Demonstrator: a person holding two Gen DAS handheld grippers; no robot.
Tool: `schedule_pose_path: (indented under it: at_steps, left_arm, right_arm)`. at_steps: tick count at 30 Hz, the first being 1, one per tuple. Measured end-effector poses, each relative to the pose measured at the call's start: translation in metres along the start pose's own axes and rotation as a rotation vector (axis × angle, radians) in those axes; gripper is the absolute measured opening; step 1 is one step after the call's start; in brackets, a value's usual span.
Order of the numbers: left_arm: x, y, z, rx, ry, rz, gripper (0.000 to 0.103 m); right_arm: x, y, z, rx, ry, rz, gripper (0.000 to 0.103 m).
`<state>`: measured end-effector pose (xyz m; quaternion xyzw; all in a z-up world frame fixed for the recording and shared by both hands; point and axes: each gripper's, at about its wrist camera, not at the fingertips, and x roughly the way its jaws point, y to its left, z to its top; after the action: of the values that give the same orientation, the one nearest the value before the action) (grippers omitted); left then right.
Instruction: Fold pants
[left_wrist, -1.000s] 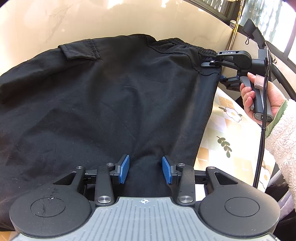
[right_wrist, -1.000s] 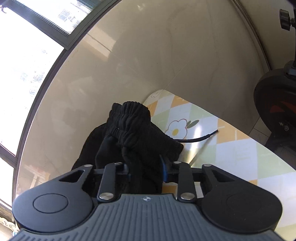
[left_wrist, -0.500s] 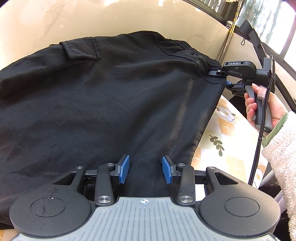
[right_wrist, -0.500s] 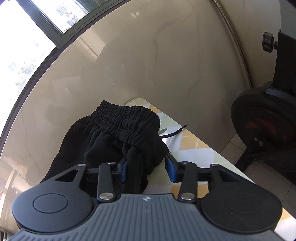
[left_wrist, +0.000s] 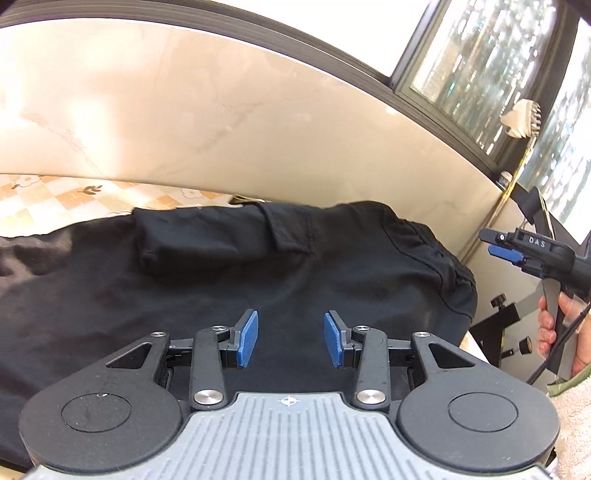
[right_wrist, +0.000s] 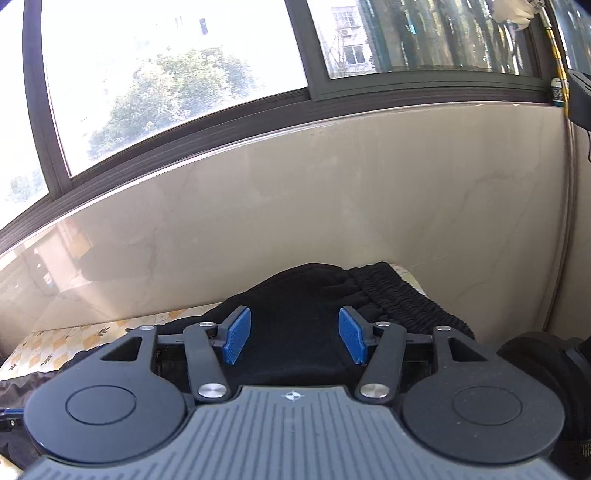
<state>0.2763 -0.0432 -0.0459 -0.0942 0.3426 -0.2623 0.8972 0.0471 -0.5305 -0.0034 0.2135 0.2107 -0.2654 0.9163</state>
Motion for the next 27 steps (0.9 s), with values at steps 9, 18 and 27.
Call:
schedule_pose_path:
  at_steps: [9, 18, 27]
  left_arm:
    - [-0.093, 0.134, -0.002, -0.201, -0.079, 0.289, 0.049]
    - [-0.166, 0.232, -0.047, -0.373, -0.106, 0.501, 0.049]
    - [-0.162, 0.254, -0.069, -0.295, -0.075, 0.473, 0.050]
  right_arm:
    - [0.042, 0.103, -0.046, -0.088, 0.140, 0.216, 0.058]
    - [0.087, 0.209, -0.109, -0.262, 0.342, 0.315, 0.058]
    - [0.028, 0.219, -0.157, -0.281, 0.283, 0.232, 0.060]
